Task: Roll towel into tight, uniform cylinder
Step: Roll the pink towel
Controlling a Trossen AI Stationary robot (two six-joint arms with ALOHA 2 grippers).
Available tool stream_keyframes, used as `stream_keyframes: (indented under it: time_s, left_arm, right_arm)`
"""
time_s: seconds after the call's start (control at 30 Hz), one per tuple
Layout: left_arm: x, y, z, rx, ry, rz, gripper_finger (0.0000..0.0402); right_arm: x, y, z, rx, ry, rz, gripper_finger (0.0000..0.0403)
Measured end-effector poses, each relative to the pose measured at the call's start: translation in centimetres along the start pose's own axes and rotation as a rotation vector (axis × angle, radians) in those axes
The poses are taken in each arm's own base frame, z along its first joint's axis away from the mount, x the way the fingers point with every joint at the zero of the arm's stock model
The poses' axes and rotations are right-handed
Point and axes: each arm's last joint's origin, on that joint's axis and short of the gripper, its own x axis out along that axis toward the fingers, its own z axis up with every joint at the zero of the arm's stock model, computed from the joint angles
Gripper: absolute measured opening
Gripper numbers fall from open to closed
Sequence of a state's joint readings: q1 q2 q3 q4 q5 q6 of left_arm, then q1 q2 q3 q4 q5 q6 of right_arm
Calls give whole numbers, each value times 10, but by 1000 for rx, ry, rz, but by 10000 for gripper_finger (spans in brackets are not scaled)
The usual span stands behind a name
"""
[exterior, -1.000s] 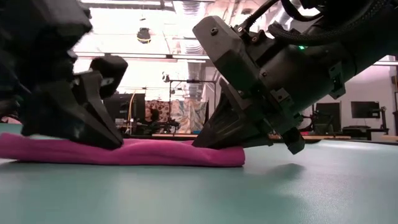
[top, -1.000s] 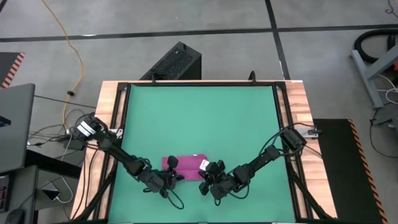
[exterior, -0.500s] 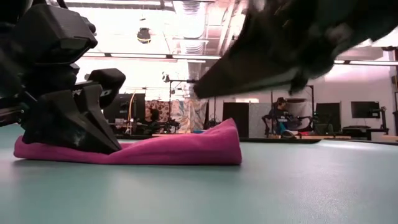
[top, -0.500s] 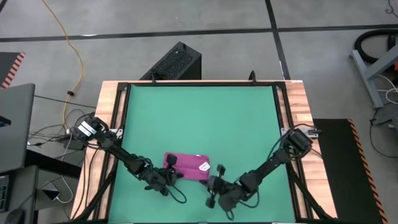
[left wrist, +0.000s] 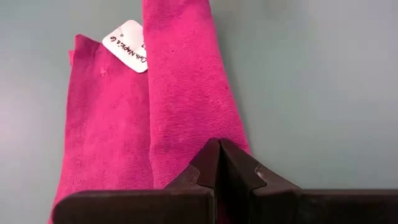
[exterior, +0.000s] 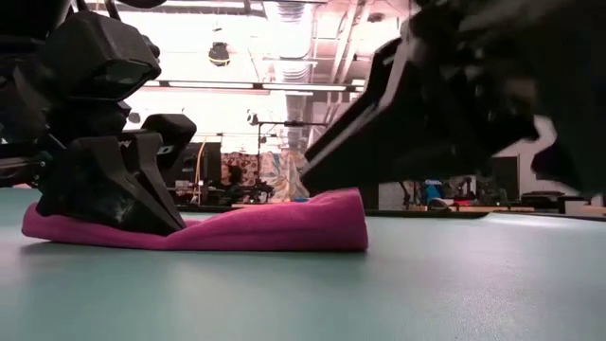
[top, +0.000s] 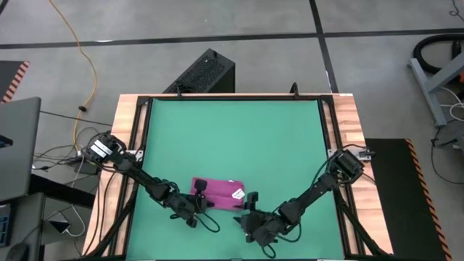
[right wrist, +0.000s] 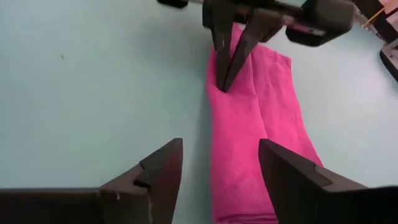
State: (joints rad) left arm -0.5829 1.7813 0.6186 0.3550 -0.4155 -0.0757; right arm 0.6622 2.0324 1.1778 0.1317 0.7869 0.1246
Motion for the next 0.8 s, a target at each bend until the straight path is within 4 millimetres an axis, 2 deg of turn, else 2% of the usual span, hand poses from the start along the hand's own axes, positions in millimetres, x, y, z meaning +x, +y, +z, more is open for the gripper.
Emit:
stream_keyframes:
  time_s: [0.37,0.8]
  left_arm:
    - [2,4,-1,-8,13,-29,0]
    - [3,4,-1,1,17,-30,0]
  right_arm:
    - [10,-12,-13,-91,120,-8,219]
    - [28,-23,-31,-66,188,-14,218]
